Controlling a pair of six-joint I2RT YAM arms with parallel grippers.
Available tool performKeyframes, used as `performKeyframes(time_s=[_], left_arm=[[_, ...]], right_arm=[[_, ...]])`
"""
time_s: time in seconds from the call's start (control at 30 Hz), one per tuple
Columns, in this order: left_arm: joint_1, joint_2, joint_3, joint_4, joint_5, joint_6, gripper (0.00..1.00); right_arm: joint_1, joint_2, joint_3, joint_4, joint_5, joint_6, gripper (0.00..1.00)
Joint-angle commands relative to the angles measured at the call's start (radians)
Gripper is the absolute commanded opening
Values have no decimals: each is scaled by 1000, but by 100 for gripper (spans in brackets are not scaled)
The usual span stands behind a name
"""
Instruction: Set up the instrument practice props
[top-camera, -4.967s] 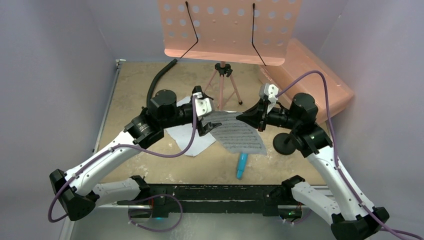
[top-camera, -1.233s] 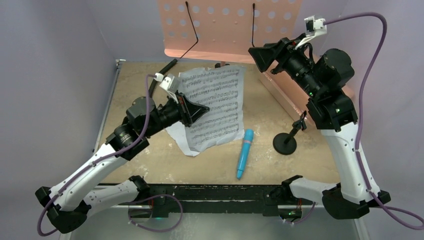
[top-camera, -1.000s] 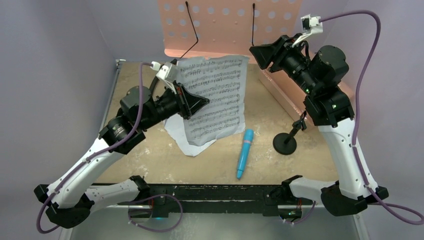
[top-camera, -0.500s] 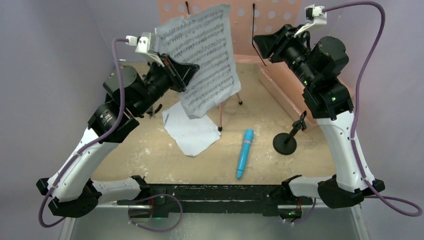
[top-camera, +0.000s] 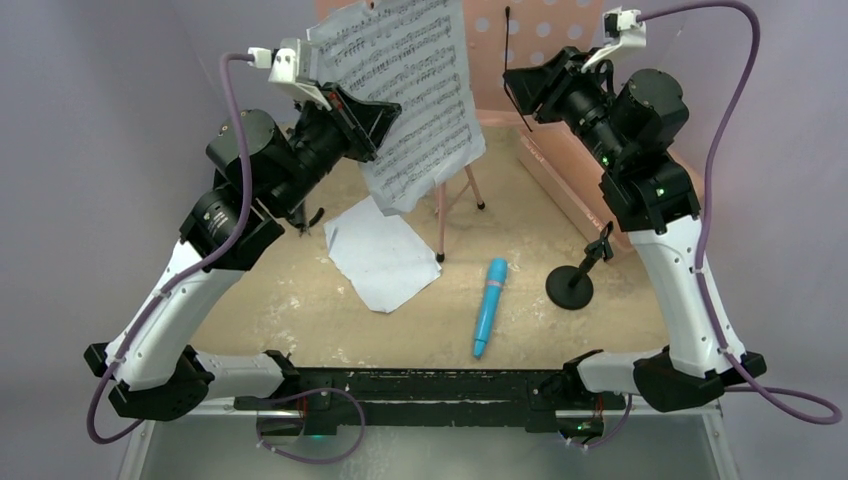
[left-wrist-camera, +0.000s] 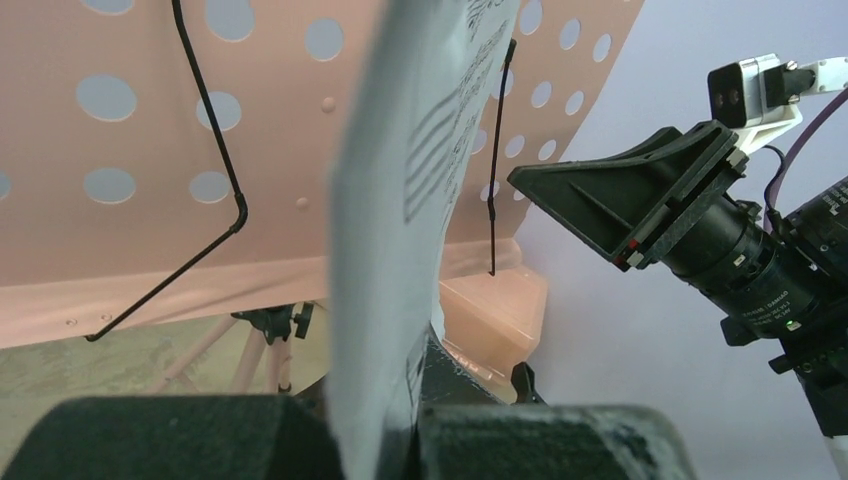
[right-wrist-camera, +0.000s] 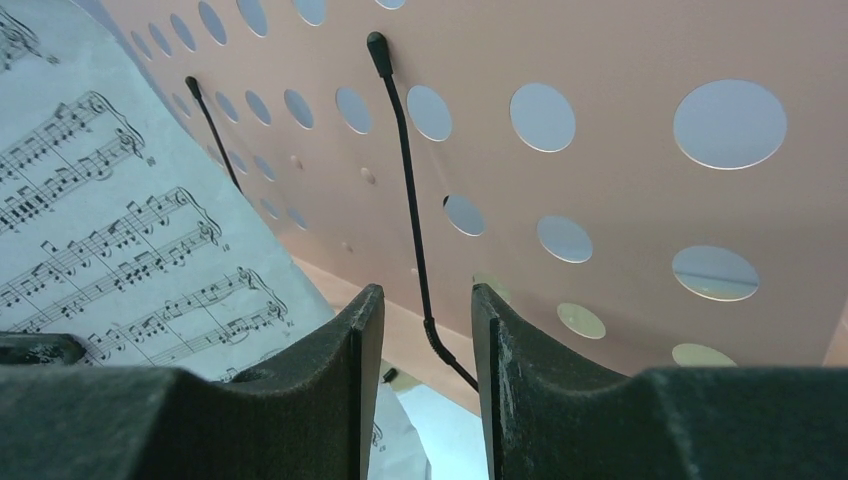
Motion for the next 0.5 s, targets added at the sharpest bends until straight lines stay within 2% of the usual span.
performKeyframes(time_s=[0.0, 0.27, 0.47], left_arm=[[6, 13, 54, 70, -29, 43, 0], [5, 76, 142, 86, -33, 95, 0], [4, 107, 174, 122, -37, 126, 0]], right_arm=[[2, 8, 24, 64, 14, -1, 40], [1, 33, 40, 67, 24, 16, 48], [2, 34, 17, 113, 21, 33, 38]])
